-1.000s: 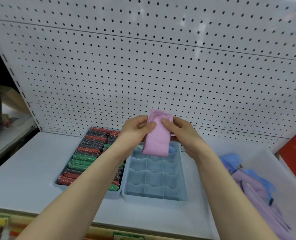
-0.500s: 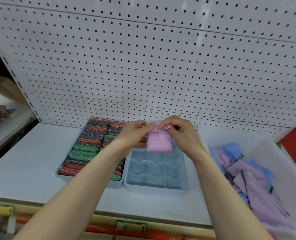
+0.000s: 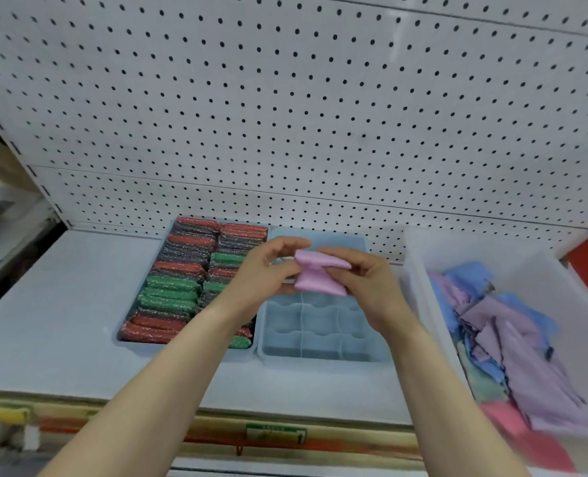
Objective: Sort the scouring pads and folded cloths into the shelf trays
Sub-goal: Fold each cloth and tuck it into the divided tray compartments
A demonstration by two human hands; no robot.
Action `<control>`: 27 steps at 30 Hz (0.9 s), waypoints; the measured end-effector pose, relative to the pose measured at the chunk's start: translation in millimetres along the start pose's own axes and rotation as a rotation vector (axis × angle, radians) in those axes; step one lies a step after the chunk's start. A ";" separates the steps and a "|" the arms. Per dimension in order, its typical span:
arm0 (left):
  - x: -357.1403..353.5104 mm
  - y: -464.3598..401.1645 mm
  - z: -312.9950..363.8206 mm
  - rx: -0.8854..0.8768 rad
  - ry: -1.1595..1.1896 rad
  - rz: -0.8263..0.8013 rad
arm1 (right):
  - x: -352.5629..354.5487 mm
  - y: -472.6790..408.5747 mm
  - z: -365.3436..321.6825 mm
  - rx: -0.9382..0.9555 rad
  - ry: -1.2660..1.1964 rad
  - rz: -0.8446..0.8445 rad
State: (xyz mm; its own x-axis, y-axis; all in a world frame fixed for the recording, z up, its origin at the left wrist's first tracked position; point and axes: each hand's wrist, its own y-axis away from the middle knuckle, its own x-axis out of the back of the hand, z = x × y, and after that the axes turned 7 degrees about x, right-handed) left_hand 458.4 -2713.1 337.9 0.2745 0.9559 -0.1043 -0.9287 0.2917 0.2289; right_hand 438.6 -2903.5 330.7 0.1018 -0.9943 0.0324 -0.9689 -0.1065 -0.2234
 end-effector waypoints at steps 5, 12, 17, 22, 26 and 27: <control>7.0 -2.3 -13.1 0.119 0.124 -0.050 | -9.0 3.6 12.3 0.014 0.248 0.069; 18.6 -10.1 -39.3 -0.059 -0.246 0.030 | -4.4 3.4 19.7 -0.417 -0.023 -0.061; 36.7 -20.1 -56.0 -0.311 -0.818 0.129 | -8.2 -9.8 39.8 -0.411 0.310 -0.104; 60.7 -42.4 -60.7 -0.397 -1.212 0.190 | -16.3 -41.7 68.2 -0.206 0.846 0.041; 66.0 -53.4 -67.1 -0.390 -1.194 0.177 | -38.2 -70.2 89.6 -0.147 0.997 -0.032; 67.9 -53.9 -69.1 -0.392 -1.176 0.186 | -42.8 -75.2 94.6 -0.144 1.035 -0.076</control>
State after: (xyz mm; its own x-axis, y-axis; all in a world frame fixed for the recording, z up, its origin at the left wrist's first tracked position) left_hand 509.8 -2666.3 251.6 -0.0001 0.4920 0.8706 -0.9335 0.3121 -0.1765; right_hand 528.4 -2853.8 253.9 -0.0137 -0.4845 0.8747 -0.9927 -0.0985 -0.0702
